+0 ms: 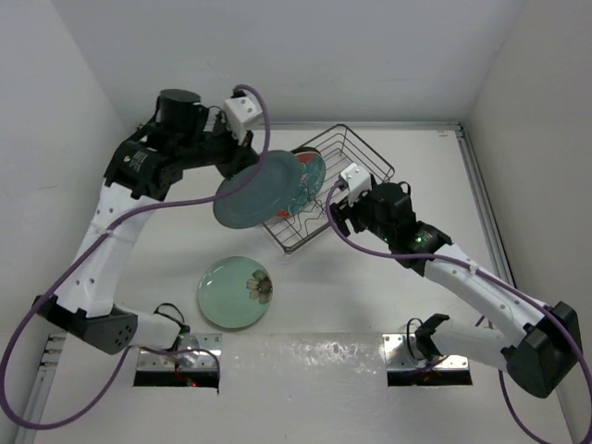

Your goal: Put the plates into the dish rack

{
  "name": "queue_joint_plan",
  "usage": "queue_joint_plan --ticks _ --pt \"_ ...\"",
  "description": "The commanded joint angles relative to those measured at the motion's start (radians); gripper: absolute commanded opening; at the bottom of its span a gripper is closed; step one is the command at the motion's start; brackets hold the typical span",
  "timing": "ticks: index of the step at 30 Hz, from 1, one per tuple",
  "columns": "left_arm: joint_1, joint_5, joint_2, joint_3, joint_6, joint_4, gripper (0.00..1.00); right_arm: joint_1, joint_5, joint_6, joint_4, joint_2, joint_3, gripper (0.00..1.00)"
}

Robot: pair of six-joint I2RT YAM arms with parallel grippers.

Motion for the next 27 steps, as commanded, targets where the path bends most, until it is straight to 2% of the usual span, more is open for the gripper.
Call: queue_joint_plan --ticks 1,10,17,27 --pt "-0.077 -0.128 0.032 0.08 -0.018 0.171 0.0 -0.018 0.032 0.024 -0.003 -0.031 -0.028 0.76" --pt "-0.143 -0.185 0.167 0.215 -0.018 0.192 0.0 -0.095 0.055 0.05 -0.015 -0.114 -0.094 0.76" --pt "-0.215 -0.282 0.21 0.181 -0.01 0.27 0.0 -0.107 0.028 0.042 -0.041 -0.158 -0.119 0.77" --pt "-0.221 -0.265 0.26 0.167 -0.035 0.318 0.0 -0.108 -0.025 0.042 -0.035 -0.171 -0.14 0.77"
